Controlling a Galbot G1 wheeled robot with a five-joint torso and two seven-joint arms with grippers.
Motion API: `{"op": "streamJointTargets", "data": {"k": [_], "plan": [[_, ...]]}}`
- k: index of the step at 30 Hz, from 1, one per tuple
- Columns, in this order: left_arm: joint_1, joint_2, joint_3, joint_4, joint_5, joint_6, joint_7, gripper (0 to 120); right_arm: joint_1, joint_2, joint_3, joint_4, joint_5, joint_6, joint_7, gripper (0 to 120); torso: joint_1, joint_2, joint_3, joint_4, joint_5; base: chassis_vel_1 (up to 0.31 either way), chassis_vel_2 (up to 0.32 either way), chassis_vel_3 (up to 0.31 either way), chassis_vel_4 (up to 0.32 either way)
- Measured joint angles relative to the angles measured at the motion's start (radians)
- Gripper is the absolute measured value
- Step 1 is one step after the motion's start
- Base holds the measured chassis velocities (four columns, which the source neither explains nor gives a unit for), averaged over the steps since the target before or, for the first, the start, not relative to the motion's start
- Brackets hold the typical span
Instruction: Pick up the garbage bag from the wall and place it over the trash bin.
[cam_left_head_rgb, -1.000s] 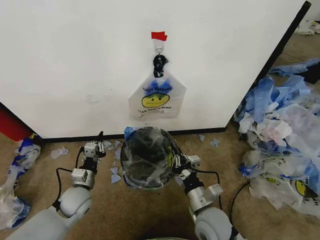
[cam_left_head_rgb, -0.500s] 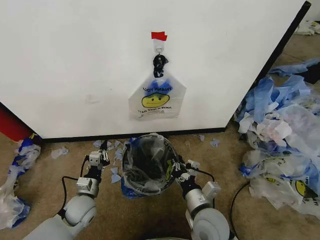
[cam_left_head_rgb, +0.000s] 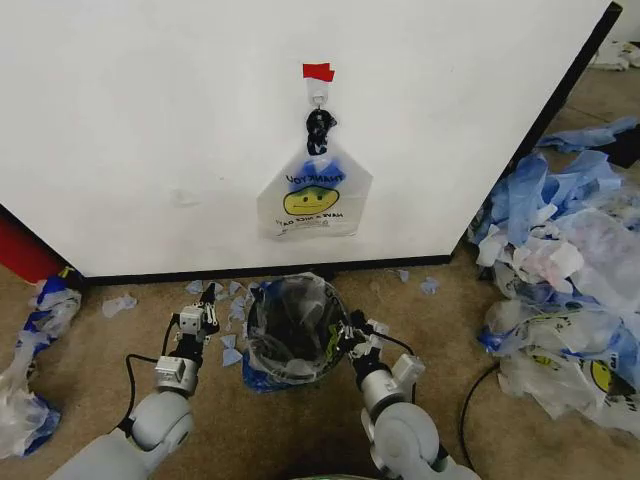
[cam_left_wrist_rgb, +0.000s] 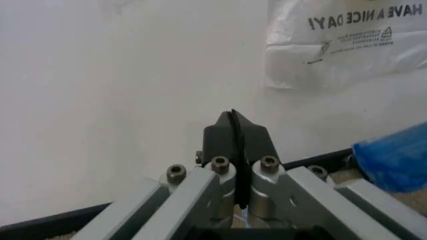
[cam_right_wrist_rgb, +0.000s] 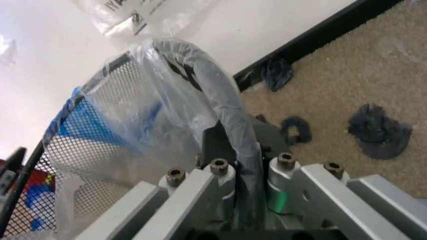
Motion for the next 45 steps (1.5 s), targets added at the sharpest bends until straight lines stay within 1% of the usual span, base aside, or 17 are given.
{"op": "streamJointTargets", "data": {"k": [8, 10, 11, 13, 16, 19, 20, 22, 23, 24, 27, 28, 31, 32, 34, 38, 45], "plan": [[0.009, -0.001, -0.002, -0.001, 0.0, -0.008, 0.004, 0, -0.005, 0.003, 0.002, -0.022, -0.019, -0.001, -0.023, 0, 0.0, 0.0, 0.0, 0.0001, 0.0, 0.0, 0.0, 0.0, 0.0], [0.013, 0.002, -0.004, -0.005, 0.0, -0.01, 0.005, 0, -0.007, 0.005, 0.003, -0.022, -0.029, -0.004, -0.023, 4, 0.0, 0.0, 0.0, 0.0001, 0.0, 0.0, 0.0, 0.0, 0.0], [0.015, 0.003, -0.005, -0.007, 0.0, -0.01, 0.005, 0, -0.007, 0.007, 0.003, -0.022, -0.035, -0.004, -0.023, 9, 0.0, 0.0, 0.0, 0.0001, 0.0001, 0.0, 0.0, 0.0, 0.0], [0.016, 0.003, -0.005, -0.009, 0.0, -0.011, 0.005, 0, -0.007, 0.008, 0.003, -0.022, -0.039, -0.004, -0.02, 12, 0.0, 0.0, 0.0, 0.0001, 0.0001, 0.0, 0.0, 0.0, 0.0], [0.018, 0.004, -0.006, -0.015, 0.0, -0.013, 0.005, 0, -0.012, 0.012, 0.003, -0.021, -0.051, -0.005, -0.014, 27, 0.0, 0.0, 0.0, 0.0001, 0.0001, 0.0, 0.0, 0.0, 0.0], [0.02, 0.005, -0.006, -0.021, 0.0, -0.013, 0.005, 0, -0.017, 0.013, 0.003, -0.019, -0.059, -0.005, -0.013, 38, 0.0, 0.0, 0.0, 0.0, 0.0001, 0.0, 0.0, 0.0, 0.0], [0.02, 0.005, -0.006, -0.021, 0.0, -0.013, 0.005, 0, -0.017, 0.013, 0.003, -0.019, -0.059, -0.005, -0.013, 38, 0.0, 0.0, 0.0, 0.0, 0.0001, 0.0, 0.0, 0.0, 0.0], [0.023, 0.005, -0.006, -0.023, 0.001, -0.015, 0.006, 0, -0.018, 0.014, 0.003, -0.016, -0.065, -0.004, -0.012, 45, 0.0, 0.0, 0.0, 0.0001, 0.0001, 0.0, 0.0, 0.0, 0.0], [0.025, 0.005, -0.007, -0.024, 0.001, -0.015, 0.006, 0, -0.019, 0.014, 0.003, -0.015, -0.068, -0.004, -0.011, 52, 0.0, 0.0, 0.0, 0.0001, 0.0, 0.0, 0.0, 0.0, 0.0], [0.026, 0.005, -0.007, -0.025, 0.001, -0.016, 0.006, 0, -0.02, 0.015, 0.003, -0.014, -0.069, -0.004, -0.011, 53, 0.0, 0.0, 0.0, 0.0001, 0.0001, 0.0, 0.0, 0.0, 0.0], [0.031, 0.006, -0.008, -0.029, 0.003, -0.018, 0.007, 0, -0.025, 0.016, 0.003, -0.004, -0.081, -0.004, -0.007, 68, 0.0, 0.0, 0.0, 0.0001, 0.0, 0.0, 0.0, 0.0, 0.0], [0.031, 0.006, -0.008, -0.029, 0.003, -0.018, 0.007, 0, -0.025, 0.016, 0.003, -0.004, -0.081, -0.004, -0.007, 68, 0.0, 0.0, 0.0, 0.0001, 0.0, 0.0, 0.0, 0.0, 0.0], [0.035, 0.006, -0.009, -0.036, 0.003, -0.019, 0.007, 0, -0.037, 0.011, -0.001, 0.023, -0.11, -0.004, -0.002, 81, 0.0, 0.0, 0.0, 0.0001, 0.0001, 0.0, 0.0, 0.0, 0.0], [0.035, 0.006, -0.009, -0.037, 0.003, -0.019, 0.007, 0, -0.04, 0.01, -0.002, 0.028, -0.118, -0.004, -0.001, 82, 0.0, 0.0, 0.0, 0.0001, 0.0, 0.0, 0.0, 0.0, 0.0], [0.036, 0.007, -0.01, -0.044, 0.003, -0.019, 0.007, 0, -0.049, 0.0, -0.002, 0.05, -0.156, -0.002, 0.011, 94, 0.0, 0.0, 0.0, 0.0001, 0.0001, 0.0, 0.0, 0.0, 0.0], [0.036, 0.007, -0.01, -0.052, 0.001, -0.019, 0.007, 0, -0.059, -0.014, 0.0, 0.069, -0.222, 0.009, 0.013, 99, 0.0, 0.0, 0.0, 0.0001, 0.0001, 0.0, 0.0, 0.0, 0.0], [0.031, 0.006, -0.02, -0.071, -0.044, -0.026, 0.025, 0, -0.092, -0.055, 0.021, 0.082, -0.451, 0.1, -0.042, 100, 0.0, 0.0, 0.0, 0.0001, 0.0002, 0.0, 0.0, 0.0, 0.0]]}}
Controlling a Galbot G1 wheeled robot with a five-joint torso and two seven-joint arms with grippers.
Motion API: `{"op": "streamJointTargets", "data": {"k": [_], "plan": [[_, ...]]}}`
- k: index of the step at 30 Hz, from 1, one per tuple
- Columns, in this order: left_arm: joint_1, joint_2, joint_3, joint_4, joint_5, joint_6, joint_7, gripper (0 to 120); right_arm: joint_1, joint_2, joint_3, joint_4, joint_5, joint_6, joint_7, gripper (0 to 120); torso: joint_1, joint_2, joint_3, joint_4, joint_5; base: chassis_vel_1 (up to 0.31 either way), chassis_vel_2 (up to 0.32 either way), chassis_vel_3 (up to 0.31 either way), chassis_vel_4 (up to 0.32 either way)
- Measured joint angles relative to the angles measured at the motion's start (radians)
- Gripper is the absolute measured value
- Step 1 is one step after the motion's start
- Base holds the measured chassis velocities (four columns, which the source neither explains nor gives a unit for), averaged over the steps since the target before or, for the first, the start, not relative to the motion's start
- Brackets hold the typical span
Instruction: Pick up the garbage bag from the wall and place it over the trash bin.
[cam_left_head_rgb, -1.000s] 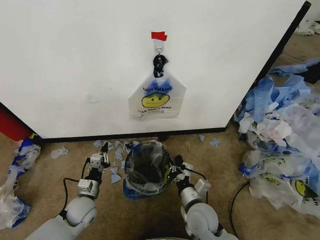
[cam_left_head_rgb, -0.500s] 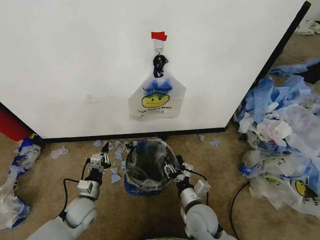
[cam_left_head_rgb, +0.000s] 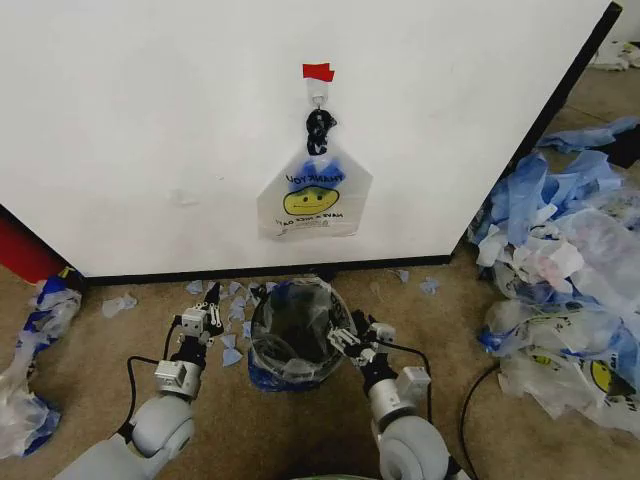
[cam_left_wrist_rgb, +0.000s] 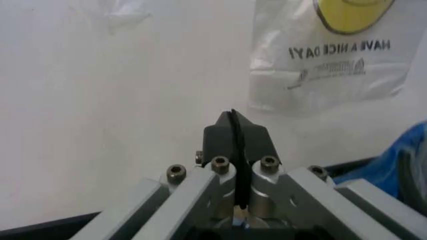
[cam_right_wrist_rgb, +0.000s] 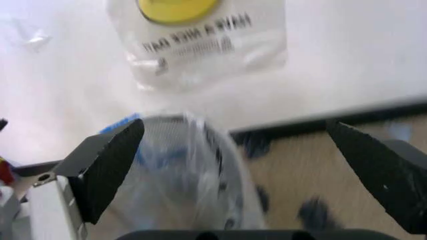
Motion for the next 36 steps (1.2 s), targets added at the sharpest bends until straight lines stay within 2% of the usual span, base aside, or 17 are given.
{"op": "streamJointTargets", "data": {"k": [4, 6, 9, 12, 17, 23, 26, 27, 31, 33, 36], "plan": [[-0.01, 0.001, -0.024, -0.015, -0.078, -0.049, 0.086, 0, -0.01, -0.019, 0.036, -0.009, -0.151, 0.087, -0.048, 100, 0.0, 0.0, 0.0, -0.0001, 0.0001, 0.0, 0.0, 0.0, 0.0], [-0.01, 0.002, -0.027, -0.016, -0.089, -0.054, 0.099, 0, -0.011, -0.021, 0.041, -0.008, -0.16, 0.093, -0.05, 100, 0.0, 0.0, 0.0, -0.0001, 0.0001, 0.0, 0.0, 0.0, 0.0], [-0.002, 0.012, -0.062, -0.024, -0.183, -0.092, 0.259, 0, -0.019, -0.036, 0.102, -0.005, -0.223, 0.138, -0.069, 100, 0.0, 0.0, 0.0, -0.0001, 0.0002, 0.0, 0.0, 0.0, 0.0], [0.014, 0.015, -0.078, -0.023, -0.25, -0.115, 0.352, 0, -0.028, -0.052, 0.151, 0.007, -0.235, 0.153, -0.074, 100, 0.0, 0.0, 0.0, 0.0, -0.0001, 0.0, 0.0, 0.0, 0.0], [0.034, 0.013, -0.1, -0.02, -0.349, -0.124, 0.417, 0, -0.034, -0.061, 0.212, 0.008, -0.252, 0.178, -0.076, 100, 0.0, 0.0, 0.0, 0.0, 0.0, 0.0, 0.0, 0.0, 0.0], [0.06, 0.011, -0.153, -0.006, -0.376, -0.133, 0.432, 0, -0.043, -0.059, 0.273, 0.009, -0.284, 0.202, -0.076, 100, 0.0, 0.0, 0.0, 0.0, -0.0001, 0.0, 0.0, 0.0, 0.0], [0.087, 0.009, -0.191, -0.005, -0.375, -0.142, 0.428, 11, -0.046, -0.051, 0.305, 0.009, -0.297, 0.212, -0.075, 100, 0.0, 0.0, 0.0, -0.0001, -0.0001, 0.0, 0.0, 0.0, 0.0], [0.087, 0.009, -0.191, -0.005, -0.375, -0.142, 0.428, 11, -0.046, -0.051, 0.305, 0.009, -0.297, 0.212, -0.075, 100, 0.0, 0.0, 0.0, -0.0001, -0.0001, 0.0, 0.0, 0.0, 0.0], [0.126, 0.004, -0.238, -0.009, -0.367, -0.153, 0.418, 28, -0.051, -0.037, 0.341, 0.009, -0.302, 0.22, -0.057, 100, 0.0, 0.0, 0.0, 0.0001, 0.0, 0.0, 0.0, 0.0, 0.0], [0.133, 0.002, -0.245, -0.009, -0.361, -0.158, 0.414, 31, -0.052, -0.035, 0.351, 0.009, -0.302, 0.221, -0.053, 100, 0.0, 0.0, 0.0, 0.0001, 0.0, 0.0, 0.0, 0.0, 0.0], [0.147, -0.012, -0.266, -0.004, -0.346, -0.166, 0.397, 45, -0.054, -0.032, 0.377, 0.006, -0.3, 0.222, -0.038, 100, 0.0, 0.0, 0.0, 0.0, 0.0, 0.0, 0.0, 0.0, 0.0]]}}
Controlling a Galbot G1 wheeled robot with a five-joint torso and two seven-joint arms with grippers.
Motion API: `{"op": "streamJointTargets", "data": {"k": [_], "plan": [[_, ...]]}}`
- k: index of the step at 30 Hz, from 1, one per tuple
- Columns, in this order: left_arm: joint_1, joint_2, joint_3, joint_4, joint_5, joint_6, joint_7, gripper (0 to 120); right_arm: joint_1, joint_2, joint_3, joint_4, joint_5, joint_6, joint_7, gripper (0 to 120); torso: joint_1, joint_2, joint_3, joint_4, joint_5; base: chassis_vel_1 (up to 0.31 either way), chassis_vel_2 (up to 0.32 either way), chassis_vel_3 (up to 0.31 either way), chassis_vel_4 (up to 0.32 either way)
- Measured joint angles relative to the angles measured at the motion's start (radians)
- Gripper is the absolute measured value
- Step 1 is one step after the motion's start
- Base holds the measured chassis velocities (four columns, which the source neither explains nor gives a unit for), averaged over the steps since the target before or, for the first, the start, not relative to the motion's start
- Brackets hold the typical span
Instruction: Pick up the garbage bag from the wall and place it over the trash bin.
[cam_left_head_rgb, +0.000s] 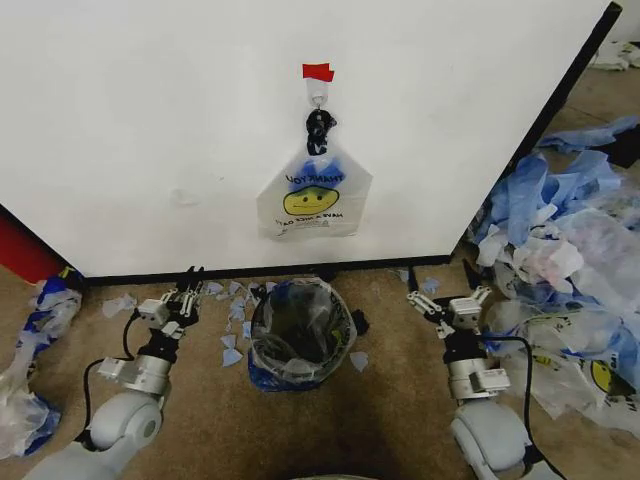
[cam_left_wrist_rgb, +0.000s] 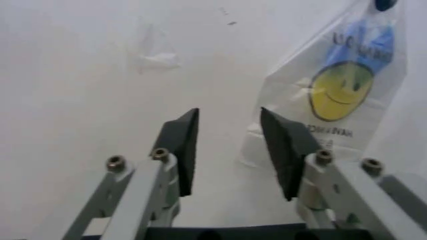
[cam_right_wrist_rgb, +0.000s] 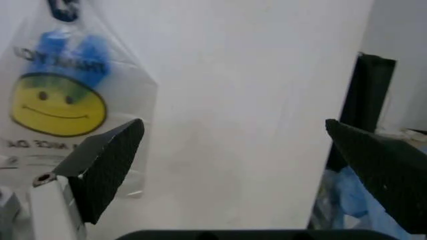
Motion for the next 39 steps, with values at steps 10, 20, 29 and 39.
{"op": "streamJointTargets", "data": {"k": [10, 20, 29, 39], "plan": [[0.017, -0.048, -0.046, 0.048, 0.06, -0.006, -0.046, 81, 0.001, 0.005, 0.054, -0.018, 0.009, -0.002, 0.047, 100, 0.0, 0.0, 0.0, 0.0, -0.0001, 0.0, 0.0, 0.0, 0.0], [0.04, -0.039, -0.107, 0.018, 0.083, -0.003, -0.054, 100, 0.02, 0.02, 0.064, -0.039, 0.019, -0.003, 0.07, 100, 0.0, 0.0, 0.0, 0.0, 0.0001, 0.0, 0.0, 0.0, 0.0], [-0.007, -0.023, -0.114, 0.101, 0.075, -0.035, -0.021, 100, 0.026, 0.026, 0.062, -0.051, 0.022, -0.008, 0.065, 100, 0.0, 0.0, 0.0, -0.0001, -0.0003, 0.0, 0.0, 0.0, 0.0], [-0.028, -0.004, -0.115, 0.136, 0.052, -0.029, -0.003, 100, 0.039, 0.035, 0.058, -0.062, 0.021, -0.017, 0.052, 100, 0.0, 0.0, 0.0, -0.0001, -0.0004, 0.0, 0.0, 0.0, 0.0]]}}
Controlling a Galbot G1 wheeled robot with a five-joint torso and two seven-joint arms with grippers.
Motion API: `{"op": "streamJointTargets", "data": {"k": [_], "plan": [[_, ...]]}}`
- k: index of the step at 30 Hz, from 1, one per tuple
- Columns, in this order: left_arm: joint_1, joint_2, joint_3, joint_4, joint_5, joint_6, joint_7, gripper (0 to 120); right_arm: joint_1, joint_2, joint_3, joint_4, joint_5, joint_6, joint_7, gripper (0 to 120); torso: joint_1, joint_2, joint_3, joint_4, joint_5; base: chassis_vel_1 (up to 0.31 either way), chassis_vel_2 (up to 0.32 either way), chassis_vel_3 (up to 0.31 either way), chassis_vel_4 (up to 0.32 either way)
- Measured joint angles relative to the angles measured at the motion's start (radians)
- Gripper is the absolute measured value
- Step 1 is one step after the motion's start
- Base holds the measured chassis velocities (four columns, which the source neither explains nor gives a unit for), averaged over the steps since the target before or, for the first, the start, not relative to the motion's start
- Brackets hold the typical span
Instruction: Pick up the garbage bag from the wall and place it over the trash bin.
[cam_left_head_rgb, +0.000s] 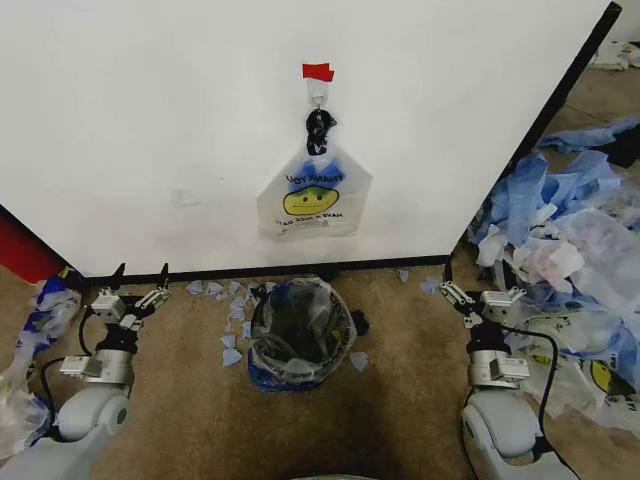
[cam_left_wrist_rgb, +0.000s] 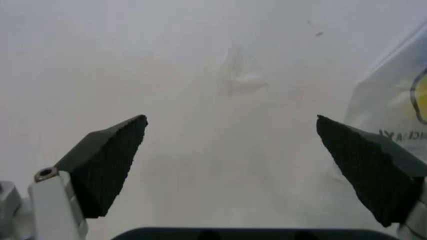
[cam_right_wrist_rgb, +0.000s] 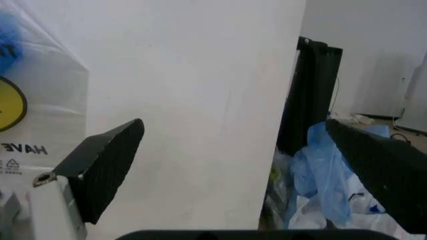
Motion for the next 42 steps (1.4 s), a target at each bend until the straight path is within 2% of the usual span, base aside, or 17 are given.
{"op": "streamJointTargets", "data": {"k": [8, 42], "plan": [[0.051, 0.022, -0.02, -0.102, 0.006, 0.088, -0.061, 100, 0.001, -0.012, 0.003, -0.006, 0.005, -0.004, 0.001, 100, 0.0, 0.0, 0.0, 0.0, 0.0005, 0.0, 0.0, 0.0, 0.0], [0.049, 0.015, -0.016, -0.101, 0.032, 0.084, -0.069, 100, 0.01, -0.017, 0.003, -0.005, 0.017, -0.025, -0.002, 100, 0.0, 0.0, 0.0, 0.0001, 0.0003, 0.0, 0.0, 0.0, 0.0]]}}
